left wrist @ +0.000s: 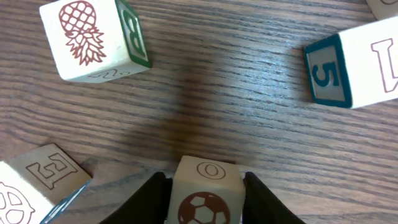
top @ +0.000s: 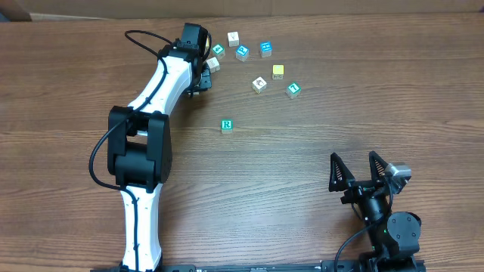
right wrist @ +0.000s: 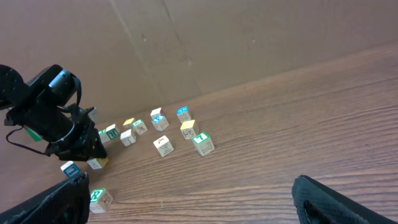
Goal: Form a horizontal line
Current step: 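Close the left gripper on the soccer-ball O block and lift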
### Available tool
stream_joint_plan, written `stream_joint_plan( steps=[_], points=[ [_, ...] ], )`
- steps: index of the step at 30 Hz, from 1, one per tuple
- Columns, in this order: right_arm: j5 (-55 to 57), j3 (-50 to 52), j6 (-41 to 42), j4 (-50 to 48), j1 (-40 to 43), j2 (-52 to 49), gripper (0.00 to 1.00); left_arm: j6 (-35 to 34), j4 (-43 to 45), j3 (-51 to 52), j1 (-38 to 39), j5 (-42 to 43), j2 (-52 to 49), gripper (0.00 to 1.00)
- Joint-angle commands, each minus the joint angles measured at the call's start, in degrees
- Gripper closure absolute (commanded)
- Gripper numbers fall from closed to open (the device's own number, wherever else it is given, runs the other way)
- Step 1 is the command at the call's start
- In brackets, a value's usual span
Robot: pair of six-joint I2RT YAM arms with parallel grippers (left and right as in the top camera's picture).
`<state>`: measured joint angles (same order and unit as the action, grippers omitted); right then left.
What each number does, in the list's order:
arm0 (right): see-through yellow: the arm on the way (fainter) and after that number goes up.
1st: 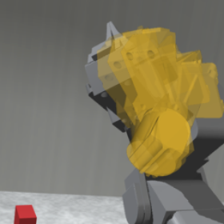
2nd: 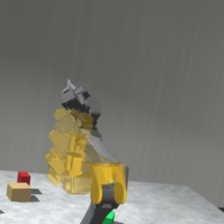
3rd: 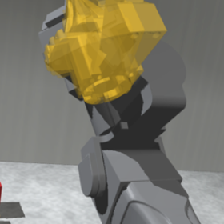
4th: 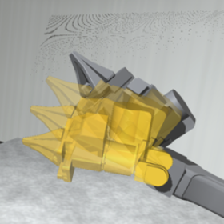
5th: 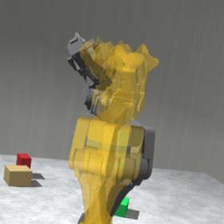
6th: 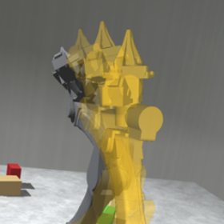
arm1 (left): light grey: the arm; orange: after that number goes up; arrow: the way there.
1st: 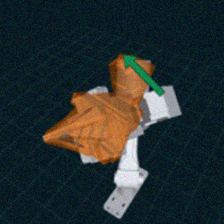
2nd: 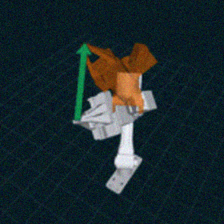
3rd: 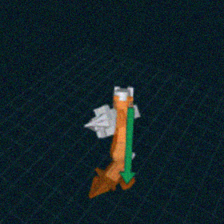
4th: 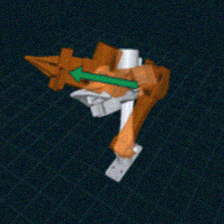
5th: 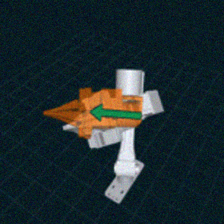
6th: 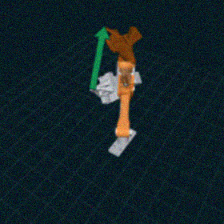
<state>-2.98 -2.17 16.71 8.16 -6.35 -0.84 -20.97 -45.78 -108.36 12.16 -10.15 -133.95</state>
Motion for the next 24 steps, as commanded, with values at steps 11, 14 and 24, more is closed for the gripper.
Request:
stream_joint_plan(
  steps=[11, 14, 24],
  points=[
    [-0.2, 0.2, 0.2, -0.4, 0.4, 0.7, 0.0, 2.2, -0.1, -0.1, -0.3, -0.7, -0.6, 0.62],
    [-0.1, 0.2, 0.2, -0.4, 0.4, 0.7, 0.0, 3.0, -0.1, -0.1, -0.8, 0.3, -0.6, 0.62],
    [-0.2, 0.2, 0.2, -0.4, 0.4, 0.7, 0.0, 4.2, 0.6, -0.1, -2.1, 4.9, -0.6, 0.63]
  ],
)
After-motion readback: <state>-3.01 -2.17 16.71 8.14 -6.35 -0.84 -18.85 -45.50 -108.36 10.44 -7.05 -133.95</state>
